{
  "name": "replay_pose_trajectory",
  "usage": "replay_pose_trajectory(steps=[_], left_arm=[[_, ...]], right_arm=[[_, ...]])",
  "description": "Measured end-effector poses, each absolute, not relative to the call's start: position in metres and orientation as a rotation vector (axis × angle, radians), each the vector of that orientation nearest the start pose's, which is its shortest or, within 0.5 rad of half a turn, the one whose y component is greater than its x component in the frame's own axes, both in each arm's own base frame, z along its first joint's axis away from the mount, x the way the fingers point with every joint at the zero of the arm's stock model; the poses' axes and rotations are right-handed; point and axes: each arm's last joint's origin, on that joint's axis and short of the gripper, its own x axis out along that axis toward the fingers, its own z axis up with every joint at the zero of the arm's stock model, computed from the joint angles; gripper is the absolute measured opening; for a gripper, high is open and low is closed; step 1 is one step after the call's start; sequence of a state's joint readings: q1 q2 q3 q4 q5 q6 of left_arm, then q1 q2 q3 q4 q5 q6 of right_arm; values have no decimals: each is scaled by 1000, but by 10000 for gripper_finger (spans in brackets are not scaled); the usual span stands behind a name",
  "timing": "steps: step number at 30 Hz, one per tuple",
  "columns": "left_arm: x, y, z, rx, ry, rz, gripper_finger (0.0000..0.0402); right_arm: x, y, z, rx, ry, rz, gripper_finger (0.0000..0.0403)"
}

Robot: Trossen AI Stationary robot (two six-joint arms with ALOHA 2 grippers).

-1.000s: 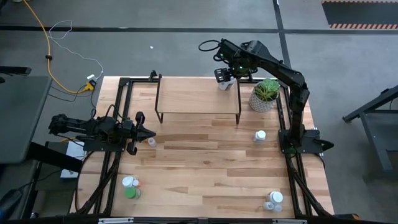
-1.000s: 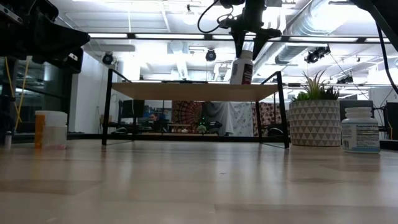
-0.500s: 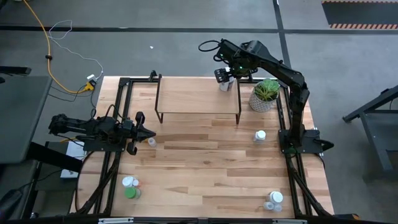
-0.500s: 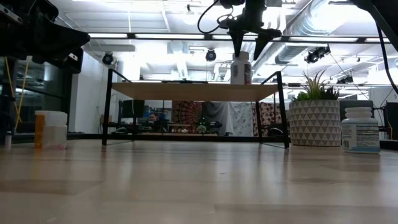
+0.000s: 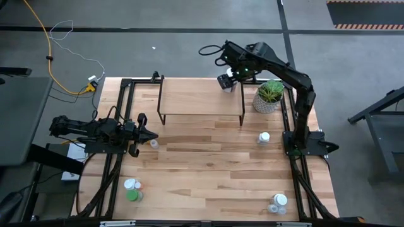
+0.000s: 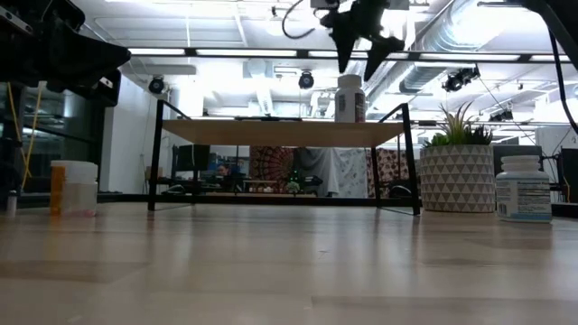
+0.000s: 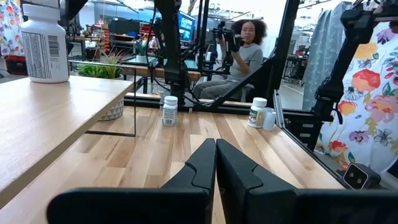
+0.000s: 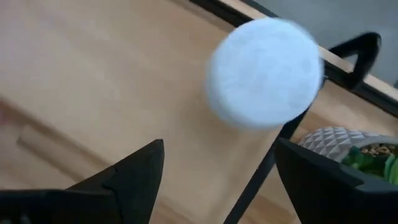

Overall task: Pick and place medicine bottles onto shelf by color
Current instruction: Put the top white pill bottle on the shelf

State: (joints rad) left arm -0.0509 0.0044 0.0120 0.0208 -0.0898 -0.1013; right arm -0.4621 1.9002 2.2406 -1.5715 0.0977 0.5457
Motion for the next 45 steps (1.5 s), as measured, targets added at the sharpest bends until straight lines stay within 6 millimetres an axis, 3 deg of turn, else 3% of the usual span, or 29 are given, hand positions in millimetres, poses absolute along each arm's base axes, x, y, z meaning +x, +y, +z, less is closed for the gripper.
replay_pose_trajectory(steps=[4,14,25,30,37,45], left_arm=[[97,-2,169,-103,-31,37,3],[97,-2,169,-105,-31,37,3],[97,-2,169,-148,-31,36,3],[97,-2,169,-148,-31,36,3],[97,-2,170,-148,-36,38,3],[97,-2,170,-131,-40,64,3]], right_arm=[[311,-135,410,586,1078,-722,293],[322,-50,424,272,1104,-467,293],[301,20,438,87,983,-485,293],[274,35,416,115,916,-449,293],[226,41,360,189,676,-333,293],[211,56,291,187,210,-114,293]])
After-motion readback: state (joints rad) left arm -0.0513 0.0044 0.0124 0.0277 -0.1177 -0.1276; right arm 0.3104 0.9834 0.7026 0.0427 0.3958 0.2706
